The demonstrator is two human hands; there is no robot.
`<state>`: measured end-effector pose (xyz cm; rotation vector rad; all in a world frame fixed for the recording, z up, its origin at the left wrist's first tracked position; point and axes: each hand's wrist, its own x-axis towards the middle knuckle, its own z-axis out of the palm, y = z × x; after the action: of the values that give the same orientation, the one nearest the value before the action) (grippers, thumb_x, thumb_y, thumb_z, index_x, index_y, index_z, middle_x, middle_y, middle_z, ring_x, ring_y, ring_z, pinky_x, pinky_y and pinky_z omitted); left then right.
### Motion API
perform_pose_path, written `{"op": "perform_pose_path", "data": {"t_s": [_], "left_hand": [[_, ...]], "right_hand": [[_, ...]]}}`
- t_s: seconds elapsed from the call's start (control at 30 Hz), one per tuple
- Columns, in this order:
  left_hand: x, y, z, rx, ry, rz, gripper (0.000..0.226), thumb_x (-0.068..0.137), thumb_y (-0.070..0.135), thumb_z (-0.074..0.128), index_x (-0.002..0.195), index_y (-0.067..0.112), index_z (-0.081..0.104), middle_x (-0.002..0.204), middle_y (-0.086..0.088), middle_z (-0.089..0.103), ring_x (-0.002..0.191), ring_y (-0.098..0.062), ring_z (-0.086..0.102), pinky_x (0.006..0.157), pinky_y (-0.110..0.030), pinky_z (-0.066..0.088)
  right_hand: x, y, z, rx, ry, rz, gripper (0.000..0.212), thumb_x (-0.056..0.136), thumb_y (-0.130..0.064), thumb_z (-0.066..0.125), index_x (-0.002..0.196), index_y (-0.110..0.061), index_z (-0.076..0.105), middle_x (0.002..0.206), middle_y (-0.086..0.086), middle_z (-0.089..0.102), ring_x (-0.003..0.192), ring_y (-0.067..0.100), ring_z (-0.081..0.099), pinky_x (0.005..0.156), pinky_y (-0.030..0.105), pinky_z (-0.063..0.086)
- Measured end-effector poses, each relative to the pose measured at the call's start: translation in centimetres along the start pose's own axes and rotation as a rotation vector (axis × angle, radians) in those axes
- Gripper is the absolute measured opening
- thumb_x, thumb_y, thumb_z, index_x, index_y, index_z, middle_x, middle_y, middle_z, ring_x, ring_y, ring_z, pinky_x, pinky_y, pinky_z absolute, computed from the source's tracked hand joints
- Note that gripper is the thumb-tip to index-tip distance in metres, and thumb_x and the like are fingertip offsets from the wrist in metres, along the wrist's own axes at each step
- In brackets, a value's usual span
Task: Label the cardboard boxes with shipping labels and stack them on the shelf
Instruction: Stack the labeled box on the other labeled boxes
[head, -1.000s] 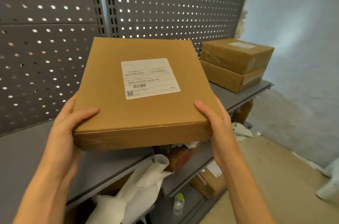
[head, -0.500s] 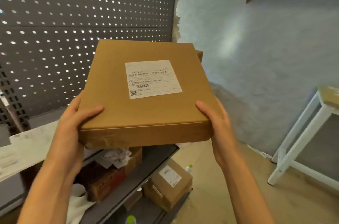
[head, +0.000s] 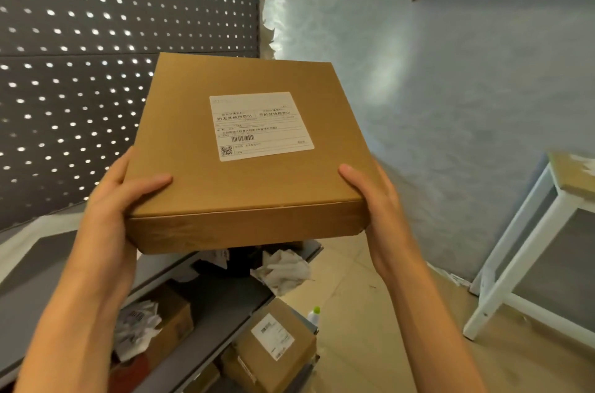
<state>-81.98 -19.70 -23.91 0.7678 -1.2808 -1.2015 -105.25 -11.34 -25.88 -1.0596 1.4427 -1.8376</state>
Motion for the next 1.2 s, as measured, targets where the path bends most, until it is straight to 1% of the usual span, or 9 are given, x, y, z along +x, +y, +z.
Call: {"op": "perform_pose_path", "data": {"t_s": [0.1,0.23,0.43,0.5,0.6,0.67,0.8,1.03,1.2], "left_hand": [[2.0,-0.6,1.9,0.016,0.022,0.004,0.035,0.086,0.018,0.051,0.119,0.028,0.06,0.087,0.02,0.07,0.071,0.005,0.064,0.067,-0.029,0.047],[5.0,-1.6,4.4,-0.01,0.058,0.035,0.037,0.085,0.018,0.052,0.121,0.027,0.059,0.095,0.015,0.07,0.078,0.0,0.065,0.079,-0.036,0.045],[9.9,-1.9,7.4,-0.03,0.126,0.125,0.033,0.085,0.013,0.051,0.114,0.022,0.063,0.098,0.013,0.07,0.086,-0.003,0.065,0.072,-0.015,0.052],[11.2,-1.7,8.1,-0.014,0.154,0.146,0.03,0.086,0.013,0.051,0.111,0.023,0.063,0.097,0.014,0.07,0.086,-0.002,0.065,0.073,-0.015,0.052],[12.6,-1.3,9.3,0.03,0.189,0.17,0.025,0.086,0.015,0.049,0.099,0.026,0.067,0.095,0.014,0.071,0.086,-0.005,0.065,0.073,-0.02,0.053],[13.2,-1.0,10.1,0.053,0.224,0.17,0.025,0.085,0.017,0.049,0.092,0.029,0.069,0.091,0.014,0.07,0.081,-0.005,0.064,0.075,-0.032,0.05],[14.4,-0.3,11.7,0.1,0.282,0.18,0.025,0.085,0.02,0.05,0.098,0.032,0.068,0.091,0.011,0.069,0.082,-0.011,0.062,0.074,-0.041,0.046],[15.6,1.8,15.7,0.196,0.372,0.237,0.027,0.083,0.022,0.052,0.105,0.026,0.067,0.093,0.008,0.068,0.084,-0.012,0.061,0.07,-0.035,0.047],[17.0,2.7,17.2,0.246,0.446,0.251,0.029,0.082,0.026,0.053,0.107,0.03,0.067,0.089,0.012,0.069,0.082,-0.01,0.061,0.066,-0.035,0.045]], "right_hand": [[3.2,0.1,-1.0,0.005,-0.012,0.0,0.079,0.059,-0.059,0.068,0.132,-0.036,0.05,0.12,-0.01,0.064,0.108,0.011,0.061,0.084,0.029,0.048],[8.3,0.2,-2.0,-0.012,-0.031,-0.031,0.086,0.055,-0.063,0.067,0.134,-0.035,0.047,0.126,-0.007,0.06,0.113,0.015,0.058,0.094,0.036,0.047],[16.0,-0.6,-2.2,0.014,-0.143,-0.065,0.073,0.066,-0.055,0.068,0.133,-0.032,0.05,0.123,-0.007,0.062,0.108,0.01,0.06,0.082,0.026,0.047],[18.2,-0.8,-2.1,0.039,-0.181,-0.064,0.069,0.069,-0.053,0.066,0.133,-0.031,0.051,0.121,-0.007,0.063,0.106,0.009,0.062,0.075,0.021,0.048],[21.2,-1.1,-2.0,0.094,-0.244,-0.058,0.064,0.071,-0.05,0.065,0.13,-0.029,0.053,0.115,-0.005,0.066,0.095,0.007,0.065,0.063,0.017,0.05],[23.2,-1.2,-1.9,0.12,-0.275,-0.062,0.063,0.07,-0.05,0.064,0.128,-0.028,0.054,0.114,-0.005,0.066,0.092,0.005,0.065,0.061,0.017,0.049],[26.9,-1.5,-1.7,0.175,-0.353,-0.064,0.064,0.069,-0.048,0.065,0.128,-0.027,0.055,0.115,-0.005,0.066,0.092,0.004,0.065,0.057,0.013,0.048],[32.6,-3.6,-1.2,0.202,-0.513,0.017,0.062,0.068,-0.049,0.066,0.125,-0.028,0.058,0.114,-0.005,0.067,0.097,0.01,0.064,0.059,0.02,0.049],[35.5,-4.7,-0.2,0.186,-0.583,0.041,0.06,0.067,-0.052,0.066,0.122,-0.031,0.059,0.115,-0.004,0.065,0.105,0.016,0.062,0.074,0.031,0.048]]}}
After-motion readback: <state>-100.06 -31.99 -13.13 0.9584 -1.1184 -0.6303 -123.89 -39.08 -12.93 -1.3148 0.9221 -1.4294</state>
